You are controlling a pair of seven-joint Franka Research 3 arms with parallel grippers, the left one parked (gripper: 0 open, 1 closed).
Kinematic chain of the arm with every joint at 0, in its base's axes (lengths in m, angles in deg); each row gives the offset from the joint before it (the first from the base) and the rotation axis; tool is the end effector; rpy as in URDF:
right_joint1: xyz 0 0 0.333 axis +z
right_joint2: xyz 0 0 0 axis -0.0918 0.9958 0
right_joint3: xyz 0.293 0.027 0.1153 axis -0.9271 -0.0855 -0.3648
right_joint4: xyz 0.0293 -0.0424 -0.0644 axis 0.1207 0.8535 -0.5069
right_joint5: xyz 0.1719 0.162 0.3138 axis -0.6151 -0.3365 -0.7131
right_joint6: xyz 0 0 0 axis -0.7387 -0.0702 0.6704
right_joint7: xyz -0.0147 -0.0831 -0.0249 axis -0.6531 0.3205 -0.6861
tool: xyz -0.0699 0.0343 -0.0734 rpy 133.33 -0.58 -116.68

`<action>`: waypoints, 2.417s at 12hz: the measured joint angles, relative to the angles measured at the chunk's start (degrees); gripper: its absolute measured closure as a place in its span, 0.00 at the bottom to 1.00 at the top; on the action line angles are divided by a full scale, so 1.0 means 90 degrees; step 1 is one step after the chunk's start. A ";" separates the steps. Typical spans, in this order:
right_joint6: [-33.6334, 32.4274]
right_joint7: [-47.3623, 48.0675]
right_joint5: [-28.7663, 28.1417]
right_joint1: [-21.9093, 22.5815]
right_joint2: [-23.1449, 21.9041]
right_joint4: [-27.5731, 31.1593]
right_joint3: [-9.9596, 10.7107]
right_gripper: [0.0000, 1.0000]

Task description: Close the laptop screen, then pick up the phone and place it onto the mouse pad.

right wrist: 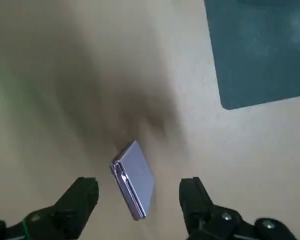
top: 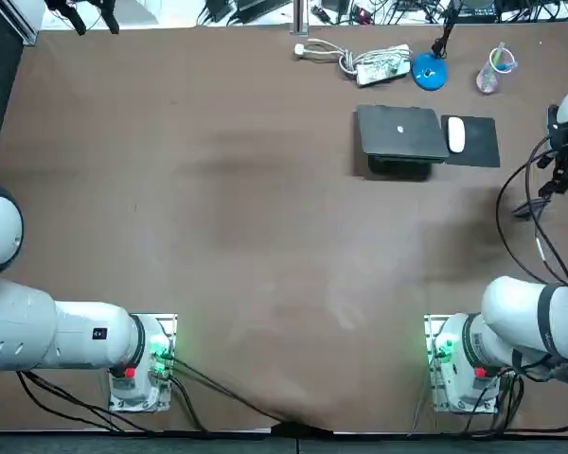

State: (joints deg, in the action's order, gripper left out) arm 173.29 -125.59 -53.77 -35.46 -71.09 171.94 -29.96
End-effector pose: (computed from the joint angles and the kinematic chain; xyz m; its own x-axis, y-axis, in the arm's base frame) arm 0.3880 -0.2561 0.3058 0.2758 0.9592 -0.0615 0.9561 -0.2804 -0.0850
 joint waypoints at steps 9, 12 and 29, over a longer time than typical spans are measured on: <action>0.1716 -0.1043 0.0020 -0.0429 0.0327 0.0753 -0.0004 0.02; 0.1914 -0.1194 0.0021 -0.0481 0.0503 0.0765 -0.0005 0.14; 0.1052 -0.0899 -0.1498 0.1174 0.1003 -0.1585 -0.0344 0.78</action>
State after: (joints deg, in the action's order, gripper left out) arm 182.76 -133.68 -67.25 -24.89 -62.06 157.68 -33.06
